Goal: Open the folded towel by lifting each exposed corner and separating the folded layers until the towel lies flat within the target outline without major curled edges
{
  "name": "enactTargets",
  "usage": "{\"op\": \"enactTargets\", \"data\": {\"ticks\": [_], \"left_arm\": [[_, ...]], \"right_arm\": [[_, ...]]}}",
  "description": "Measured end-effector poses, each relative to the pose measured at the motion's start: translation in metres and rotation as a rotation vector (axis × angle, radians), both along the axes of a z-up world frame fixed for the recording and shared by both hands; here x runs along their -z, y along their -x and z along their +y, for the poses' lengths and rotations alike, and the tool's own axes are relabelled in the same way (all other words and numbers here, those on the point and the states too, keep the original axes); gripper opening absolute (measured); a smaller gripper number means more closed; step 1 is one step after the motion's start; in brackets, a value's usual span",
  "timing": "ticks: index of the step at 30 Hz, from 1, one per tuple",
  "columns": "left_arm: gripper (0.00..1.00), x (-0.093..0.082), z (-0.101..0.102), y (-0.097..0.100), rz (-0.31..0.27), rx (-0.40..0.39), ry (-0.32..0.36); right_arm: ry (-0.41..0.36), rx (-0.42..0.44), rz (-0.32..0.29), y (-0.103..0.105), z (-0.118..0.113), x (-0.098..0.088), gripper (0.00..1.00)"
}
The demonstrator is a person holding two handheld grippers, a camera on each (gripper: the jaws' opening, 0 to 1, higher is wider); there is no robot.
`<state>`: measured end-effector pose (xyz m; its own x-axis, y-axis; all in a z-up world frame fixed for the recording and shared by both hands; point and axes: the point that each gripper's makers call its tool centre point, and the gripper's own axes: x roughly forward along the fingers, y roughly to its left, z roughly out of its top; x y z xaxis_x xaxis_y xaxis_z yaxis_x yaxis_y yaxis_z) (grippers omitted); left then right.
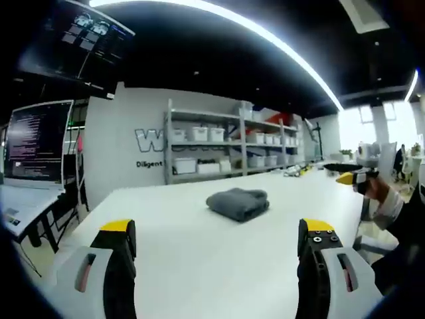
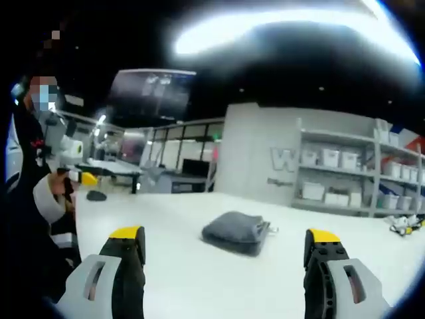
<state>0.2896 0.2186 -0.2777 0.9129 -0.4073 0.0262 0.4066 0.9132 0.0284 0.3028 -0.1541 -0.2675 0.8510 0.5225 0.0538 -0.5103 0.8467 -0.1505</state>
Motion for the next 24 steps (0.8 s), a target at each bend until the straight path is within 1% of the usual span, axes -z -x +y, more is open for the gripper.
{"op": "enactTargets", "data": {"ticks": [4,8,13,17,21,22,23,24], "left_arm": [[1.00,-0.003,0.004,0.000,-0.014,-0.013,0.012],[1.00,-0.001,0.008,-0.001,0.003,-0.019,0.016],[1.00,-0.005,0.010,0.001,-0.003,-0.021,0.023],[0.99,-0.008,0.011,0.002,-0.013,-0.023,0.020],[0.99,-0.008,0.012,0.003,-0.008,-0.025,0.011],[0.99,-0.009,0.015,0.003,-0.016,-0.040,-0.001],[0.99,-0.009,0.018,0.003,-0.028,-0.061,-0.035],[0.99,-0.009,0.018,0.003,-0.025,-0.068,-0.047]], "right_arm": [[0.003,0.008,-0.001,-0.001,-0.001,-0.003,1.00],[-0.002,0.005,0.002,-0.001,0.000,-0.005,1.00],[0.008,-0.002,0.004,0.001,0.005,-0.004,1.00],[0.000,-0.008,0.004,0.001,0.005,-0.006,1.00],[-0.014,-0.009,0.002,0.002,0.004,-0.009,1.00],[-0.012,-0.011,0.002,0.003,0.005,-0.010,1.00],[-0.010,-0.013,0.000,0.004,0.006,-0.011,0.99],[-0.009,-0.015,-0.004,0.004,0.007,-0.012,0.99]]}}
